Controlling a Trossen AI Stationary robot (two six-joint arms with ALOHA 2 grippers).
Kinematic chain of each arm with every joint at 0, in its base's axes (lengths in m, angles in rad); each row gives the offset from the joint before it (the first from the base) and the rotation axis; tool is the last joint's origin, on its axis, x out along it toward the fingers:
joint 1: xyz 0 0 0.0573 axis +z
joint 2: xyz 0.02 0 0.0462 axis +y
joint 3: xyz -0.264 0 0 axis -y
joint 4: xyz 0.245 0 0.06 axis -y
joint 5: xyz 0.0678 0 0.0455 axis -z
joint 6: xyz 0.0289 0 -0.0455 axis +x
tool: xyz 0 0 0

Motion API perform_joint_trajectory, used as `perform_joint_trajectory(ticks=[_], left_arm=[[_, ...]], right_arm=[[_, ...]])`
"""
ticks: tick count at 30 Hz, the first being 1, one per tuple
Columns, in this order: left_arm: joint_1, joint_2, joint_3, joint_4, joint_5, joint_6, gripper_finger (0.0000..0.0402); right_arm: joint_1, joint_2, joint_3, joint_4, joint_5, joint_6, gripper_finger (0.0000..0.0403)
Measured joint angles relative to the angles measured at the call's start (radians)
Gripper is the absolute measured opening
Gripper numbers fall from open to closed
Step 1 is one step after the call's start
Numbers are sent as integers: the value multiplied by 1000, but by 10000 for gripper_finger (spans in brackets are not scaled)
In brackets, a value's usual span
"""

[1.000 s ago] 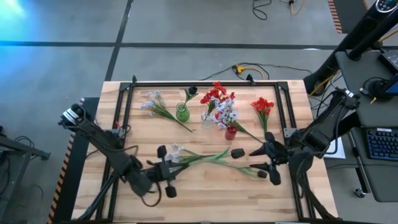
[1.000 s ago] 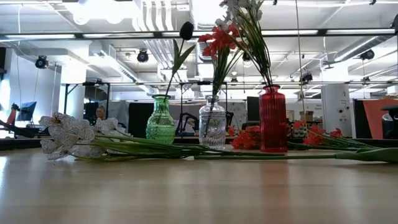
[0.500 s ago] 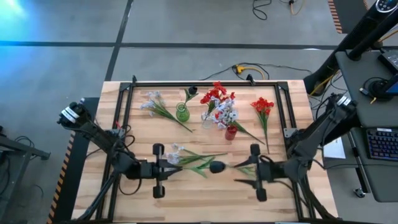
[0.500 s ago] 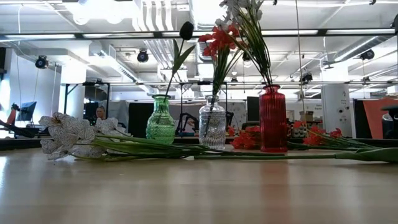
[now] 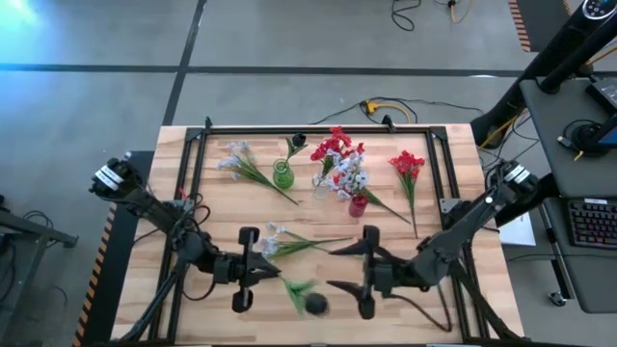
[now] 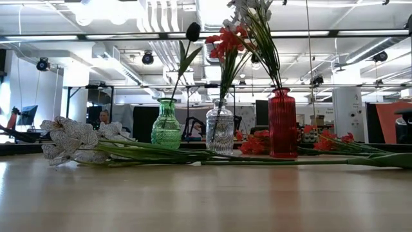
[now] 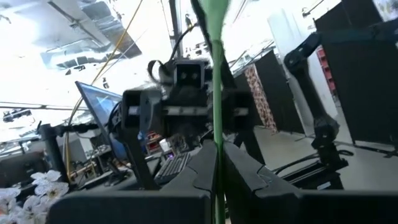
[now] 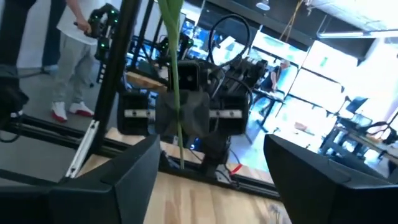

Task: Sort flowers into vase by color
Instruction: Put the bottom black tulip into the green vase

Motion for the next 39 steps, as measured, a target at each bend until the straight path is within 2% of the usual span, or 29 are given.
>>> perform_joint_trajectory(ticks=[5, 11, 17, 20, 32, 39], left_arm=[[4, 0, -1, -14, -4, -1, 0], [5, 0, -1, -27, -28, -6, 0], [6, 0, 0, -27, -148, -43, 0], [6, 0, 0, -27, -151, -46, 0], [6, 0, 0, -44, -150, -46, 0], [6, 0, 0, -46, -150, -46, 0]], right_arm=[[-3, 70, 112, -28, -4, -62, 292], [-5, 131, 221, -82, -19, -87, 276], [-9, 165, 297, -109, -18, -105, 259], [-14, 168, 329, -133, -14, -82, 259], [-69, 163, 346, -148, -11, 17, 264], [-89, 167, 346, -149, -19, 10, 238]])
